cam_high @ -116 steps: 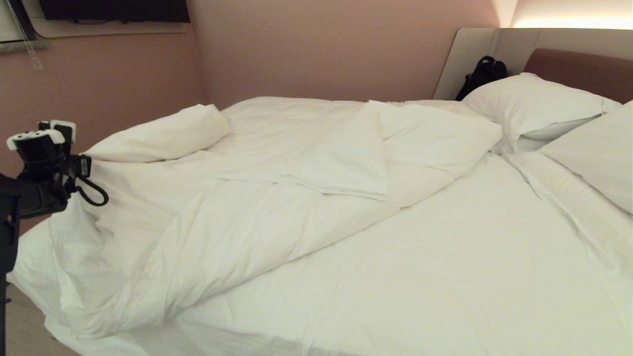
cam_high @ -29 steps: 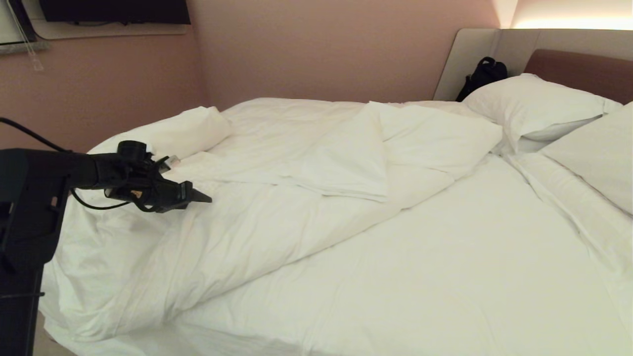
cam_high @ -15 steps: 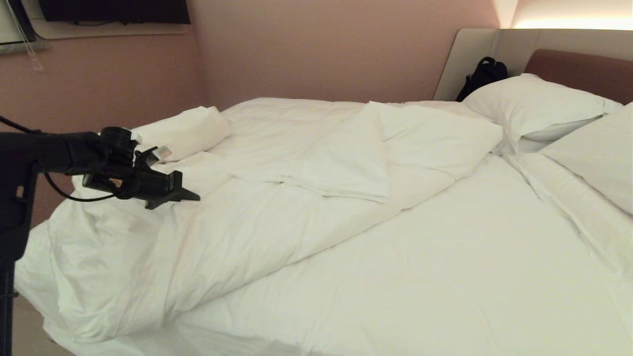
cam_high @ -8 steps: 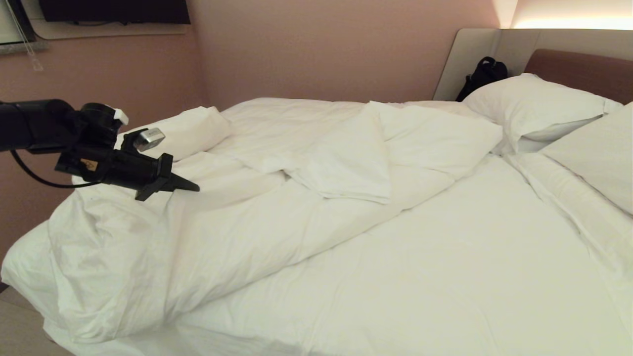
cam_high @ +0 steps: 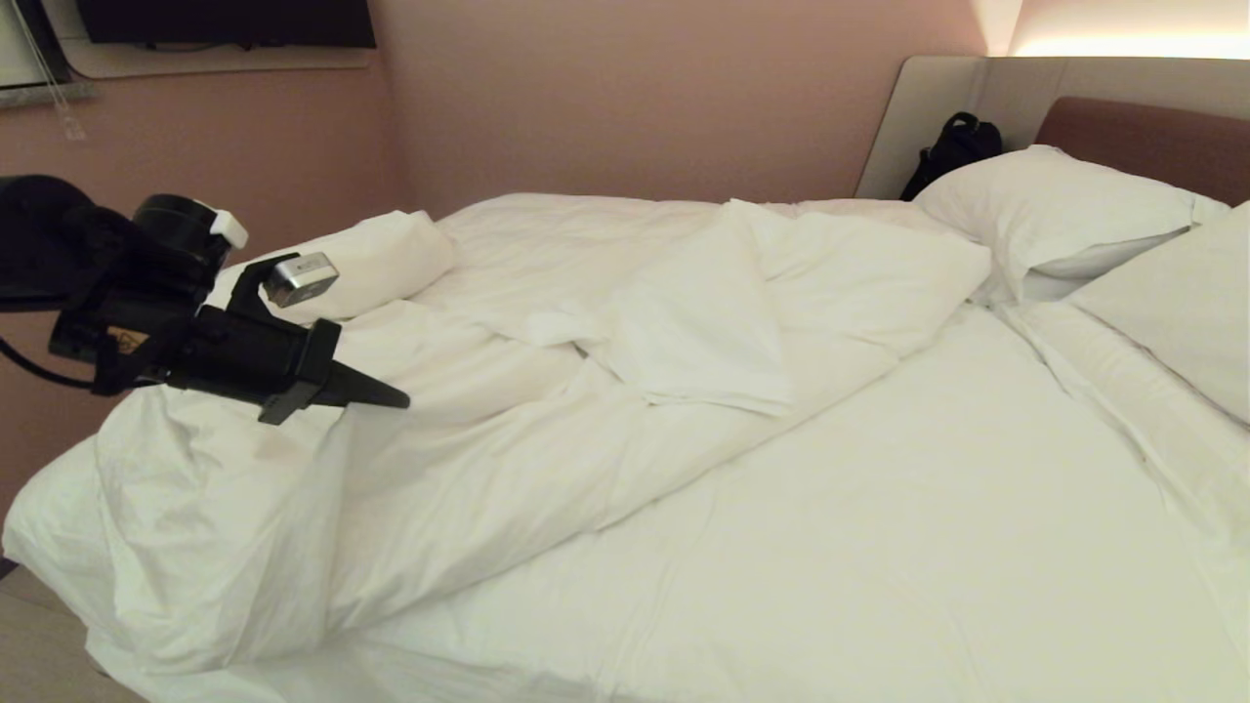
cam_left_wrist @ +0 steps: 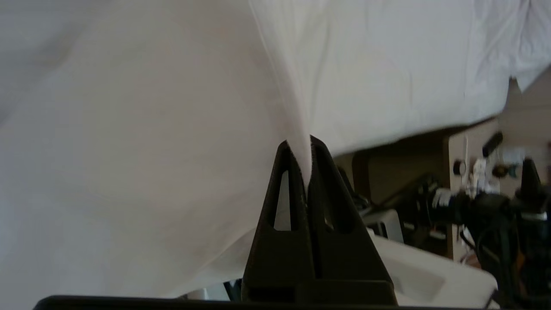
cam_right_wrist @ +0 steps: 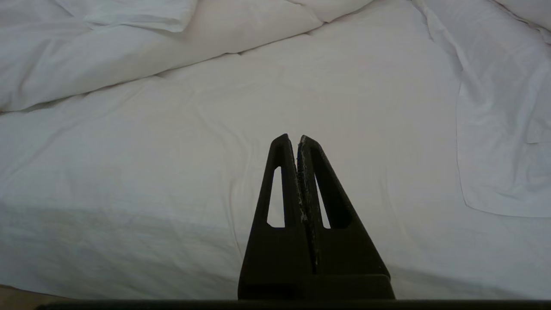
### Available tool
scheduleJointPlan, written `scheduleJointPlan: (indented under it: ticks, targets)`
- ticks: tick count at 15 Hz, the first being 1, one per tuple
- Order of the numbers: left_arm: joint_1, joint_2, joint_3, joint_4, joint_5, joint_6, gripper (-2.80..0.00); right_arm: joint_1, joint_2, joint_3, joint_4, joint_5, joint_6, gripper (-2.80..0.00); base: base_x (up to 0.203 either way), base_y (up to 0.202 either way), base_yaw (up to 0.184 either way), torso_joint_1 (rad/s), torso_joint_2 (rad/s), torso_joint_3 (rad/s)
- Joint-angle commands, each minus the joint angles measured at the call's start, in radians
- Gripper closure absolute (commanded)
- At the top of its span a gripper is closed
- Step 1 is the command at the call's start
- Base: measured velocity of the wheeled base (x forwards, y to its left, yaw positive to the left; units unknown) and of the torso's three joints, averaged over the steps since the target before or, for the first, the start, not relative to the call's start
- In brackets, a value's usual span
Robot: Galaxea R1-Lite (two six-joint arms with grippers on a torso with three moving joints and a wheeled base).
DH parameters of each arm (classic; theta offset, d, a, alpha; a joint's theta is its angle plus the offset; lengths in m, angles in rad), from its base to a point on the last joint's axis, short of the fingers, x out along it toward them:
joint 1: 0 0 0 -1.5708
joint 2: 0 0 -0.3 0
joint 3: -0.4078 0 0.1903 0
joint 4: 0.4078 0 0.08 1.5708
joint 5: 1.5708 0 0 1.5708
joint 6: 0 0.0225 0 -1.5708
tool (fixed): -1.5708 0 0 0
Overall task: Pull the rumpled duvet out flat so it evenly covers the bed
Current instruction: Flatten the corners of the folded blanket
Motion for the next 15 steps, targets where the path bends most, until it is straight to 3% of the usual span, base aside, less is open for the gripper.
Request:
scheduleJointPlan:
  ticks: [1,4,8,15]
  targets:
    - [-0.036,-0.094,0.076,0.005,-0.004,0.003,0.00,0.000,0.000,0.000,0.000,0.000,-0.001,0.00,0.000,0.000,0.000,0.000,0.00,0.000]
    - [-0.094,-0.171,0.201,0.003,-0.005,0.016,0.00,0.000,0.000,0.000,0.000,0.000,-0.001,0.00,0.000,0.000,0.000,0.000,0.00,0.000]
    - [-0.153,-0.252,0.364,0.001,-0.004,0.088,0.00,0.000,0.000,0.000,0.000,0.000,-0.001,0.00,0.000,0.000,0.000,0.000,0.00,0.000]
    - [-0.202,-0.311,0.623,0.007,-0.004,0.292,0.00,0.000,0.000,0.000,0.000,0.000,-0.001,0.00,0.000,0.000,0.000,0.000,0.00,0.000]
